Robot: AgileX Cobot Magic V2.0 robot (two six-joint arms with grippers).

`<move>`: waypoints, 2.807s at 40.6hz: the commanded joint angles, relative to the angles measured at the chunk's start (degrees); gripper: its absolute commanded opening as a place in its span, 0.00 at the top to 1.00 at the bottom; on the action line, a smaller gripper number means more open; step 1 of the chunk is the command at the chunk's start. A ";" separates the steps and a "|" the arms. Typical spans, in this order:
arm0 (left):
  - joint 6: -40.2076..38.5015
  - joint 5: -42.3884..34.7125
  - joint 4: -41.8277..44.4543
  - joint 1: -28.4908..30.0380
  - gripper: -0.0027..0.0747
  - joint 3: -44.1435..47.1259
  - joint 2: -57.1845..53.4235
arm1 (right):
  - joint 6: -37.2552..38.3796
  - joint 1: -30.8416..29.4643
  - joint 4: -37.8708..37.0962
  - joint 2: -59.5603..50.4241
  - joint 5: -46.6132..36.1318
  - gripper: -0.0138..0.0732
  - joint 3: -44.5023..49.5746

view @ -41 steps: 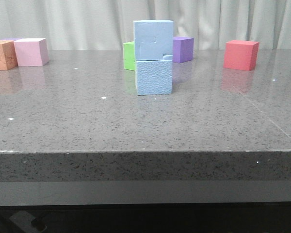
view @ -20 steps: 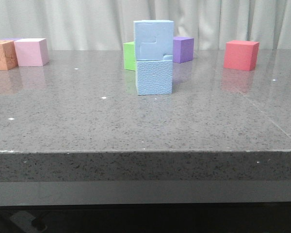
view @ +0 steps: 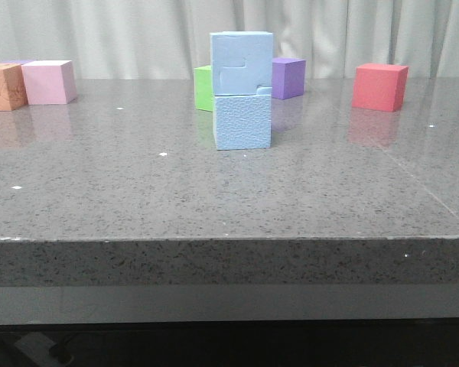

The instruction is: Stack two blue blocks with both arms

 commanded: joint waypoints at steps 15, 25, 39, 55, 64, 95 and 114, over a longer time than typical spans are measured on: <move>-0.52 -11.99 -0.22 1.19 0.99 7.15 -5.69 | -0.37 -0.31 0.15 0.10 -3.44 0.98 -1.27; -0.52 -11.90 -0.22 1.99 0.99 7.15 -5.69 | -0.37 -0.31 0.15 0.10 -3.44 0.98 -1.27; -0.52 -11.90 -0.22 1.99 0.99 7.15 -5.69 | -0.37 -0.31 0.15 0.10 -3.44 0.98 -1.27; -0.52 -11.90 -0.22 1.99 0.99 7.15 -5.69 | -0.37 -0.31 0.15 0.10 -3.44 0.98 -1.27; -0.52 -11.90 -0.22 1.99 0.99 7.15 -5.69 | -0.37 -0.31 0.15 0.10 -3.63 0.98 -1.27; -0.52 -11.90 -0.22 1.99 0.99 7.15 -5.58 | -0.37 -19.77 3.64 -36.86 -45.81 0.98 47.39; -0.52 -11.90 -0.22 1.99 0.99 7.15 -5.58 | -0.43 -21.54 2.80 -38.70 -51.08 0.98 53.21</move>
